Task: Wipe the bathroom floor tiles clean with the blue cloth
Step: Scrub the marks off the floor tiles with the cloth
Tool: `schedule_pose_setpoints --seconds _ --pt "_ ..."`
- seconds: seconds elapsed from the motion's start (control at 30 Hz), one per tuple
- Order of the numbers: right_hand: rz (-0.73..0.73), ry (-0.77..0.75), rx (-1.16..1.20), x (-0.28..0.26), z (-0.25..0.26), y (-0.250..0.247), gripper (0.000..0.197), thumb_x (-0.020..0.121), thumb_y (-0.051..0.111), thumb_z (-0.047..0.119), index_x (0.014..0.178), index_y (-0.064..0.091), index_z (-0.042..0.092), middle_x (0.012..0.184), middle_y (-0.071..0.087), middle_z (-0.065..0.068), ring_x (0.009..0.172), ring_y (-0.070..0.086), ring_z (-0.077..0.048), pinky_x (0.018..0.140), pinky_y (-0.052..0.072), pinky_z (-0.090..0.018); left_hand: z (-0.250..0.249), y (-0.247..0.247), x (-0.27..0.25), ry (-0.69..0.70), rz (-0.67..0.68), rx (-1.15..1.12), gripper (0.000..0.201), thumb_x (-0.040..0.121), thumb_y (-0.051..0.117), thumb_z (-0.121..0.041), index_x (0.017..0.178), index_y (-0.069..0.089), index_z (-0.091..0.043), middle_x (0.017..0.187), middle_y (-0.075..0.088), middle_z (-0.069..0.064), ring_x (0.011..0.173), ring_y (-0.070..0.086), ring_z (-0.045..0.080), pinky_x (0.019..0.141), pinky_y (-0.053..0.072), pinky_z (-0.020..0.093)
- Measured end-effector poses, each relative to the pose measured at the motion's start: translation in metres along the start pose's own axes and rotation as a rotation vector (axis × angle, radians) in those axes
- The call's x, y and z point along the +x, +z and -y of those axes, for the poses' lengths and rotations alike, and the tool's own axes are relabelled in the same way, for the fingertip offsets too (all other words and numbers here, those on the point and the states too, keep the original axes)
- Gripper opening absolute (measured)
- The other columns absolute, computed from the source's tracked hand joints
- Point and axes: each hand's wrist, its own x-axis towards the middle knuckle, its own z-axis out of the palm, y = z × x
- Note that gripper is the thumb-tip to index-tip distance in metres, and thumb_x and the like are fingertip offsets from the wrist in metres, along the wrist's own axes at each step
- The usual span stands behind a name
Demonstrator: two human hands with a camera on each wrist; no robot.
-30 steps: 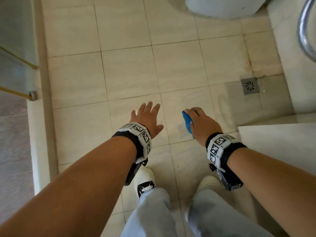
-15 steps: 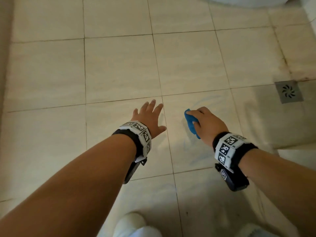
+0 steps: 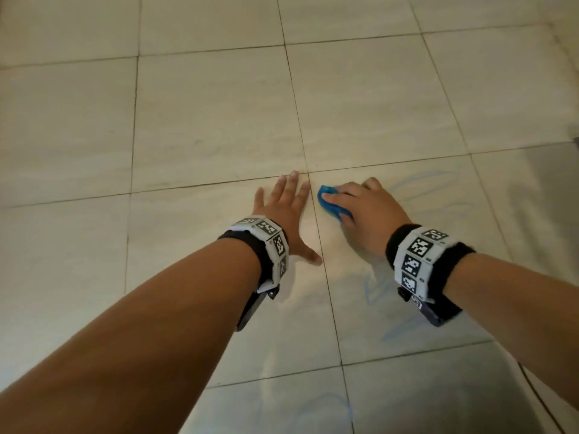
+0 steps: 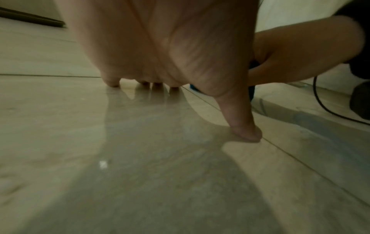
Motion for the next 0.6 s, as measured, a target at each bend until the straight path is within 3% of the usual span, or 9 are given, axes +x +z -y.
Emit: schedule_pose_setpoints --seconds 0.03,0.17,0.2,0.3,0.33,0.43,0.47,0.5,0.6 --pt "-0.003 0.006 -0.02 0.0 -0.006 -0.002 0.045 0.093 0.045 0.02 0.137 0.044 0.032 0.136 0.048 0.007 0.107 0.04 -0.023 0.091 0.039 -0.034 -0.001 0.001 0.0 -0.007 0.004 0.006 0.143 0.058 0.068 -0.079 0.147 -0.027 -0.021 0.154 -0.036 0.002 0.144 -0.026 0.022 0.118 -0.007 0.052" --pt "-0.077 0.266 -0.047 0.011 -0.018 -0.007 0.046 0.09 0.046 0.016 0.134 0.046 0.03 0.132 0.049 0.003 0.11 0.038 -0.027 0.089 0.041 -0.039 -0.002 0.003 0.001 -0.016 -0.011 -0.011 0.146 0.056 0.07 -0.079 0.147 -0.028 -0.021 0.153 -0.036 0.002 0.144 -0.026 0.022 0.117 -0.007 0.053" --pt "-0.083 0.23 -0.054 0.011 -0.009 -0.001 0.049 0.087 0.049 0.014 0.134 0.046 0.029 0.132 0.048 0.003 0.11 0.037 -0.027 0.089 0.041 -0.039 -0.001 0.005 0.001 -0.013 -0.02 -0.014 0.146 0.055 0.07 -0.079 0.147 -0.028 -0.021 0.153 -0.036 0.001 0.144 -0.026 0.022 0.117 -0.007 0.053" --pt "-0.062 -0.077 -0.093 0.006 0.014 0.019 0.058 0.08 0.058 0.01 0.134 0.047 0.029 0.13 0.049 0.004 0.108 0.038 -0.025 0.085 0.04 -0.037 0.0 0.009 0.002 0.0 -0.043 0.001 0.146 0.054 0.067 -0.083 0.147 -0.028 -0.02 0.154 -0.036 0.002 0.144 -0.026 0.022 0.118 -0.006 0.053" --pt "-0.069 -0.094 -0.07 0.012 0.008 0.015 0.058 0.08 0.058 0.008 0.133 0.048 0.03 0.128 0.049 0.004 0.107 0.039 -0.025 0.085 0.041 -0.038 0.0 0.009 0.002 0.002 -0.048 0.008 0.146 0.054 0.065 -0.084 0.147 -0.028 -0.02 0.154 -0.035 0.002 0.144 -0.026 0.022 0.118 -0.006 0.053" --pt "-0.047 0.306 0.04 0.038 -0.018 -0.006 0.053 0.085 0.049 0.009 0.135 0.047 0.027 0.127 0.044 -0.003 0.112 0.036 -0.031 0.093 0.04 -0.041 0.002 0.009 -0.002 -0.006 -0.061 -0.013 0.146 0.056 0.065 -0.084 0.147 -0.028 -0.017 0.154 -0.036 0.003 0.144 -0.026 0.022 0.119 -0.007 0.048" --pt "-0.02 0.373 0.01 0.043 -0.017 -0.009 0.052 0.086 0.048 0.009 0.136 0.045 0.024 0.128 0.042 -0.006 0.113 0.035 -0.033 0.093 0.04 -0.04 0.003 0.01 -0.004 -0.021 -0.067 -0.04 0.148 0.055 0.065 -0.084 0.147 -0.028 -0.015 0.153 -0.036 0.004 0.144 -0.027 0.022 0.119 -0.008 0.045" --pt "-0.004 0.336 -0.044 0.045 -0.008 -0.01 0.052 0.086 0.048 0.009 0.136 0.043 0.021 0.129 0.04 -0.007 0.113 0.035 -0.033 0.092 0.04 -0.039 0.004 0.013 -0.005 -0.041 -0.077 -0.068 0.15 0.053 0.066 -0.084 0.147 -0.029 -0.014 0.153 -0.037 0.006 0.144 -0.027 0.022 0.118 -0.009 0.042" --pt "0.014 0.005 -0.082 0.053 0.017 -0.004 0.049 0.088 0.046 0.007 0.136 0.044 0.019 0.125 0.044 -0.007 0.111 0.036 -0.032 0.089 0.042 -0.042 0.006 0.015 -0.005 -0.076 -0.1 -0.088 0.154 0.05 0.066 -0.086 0.147 -0.028 -0.012 0.153 -0.036 0.009 0.143 -0.028 0.024 0.117 -0.01 0.039"
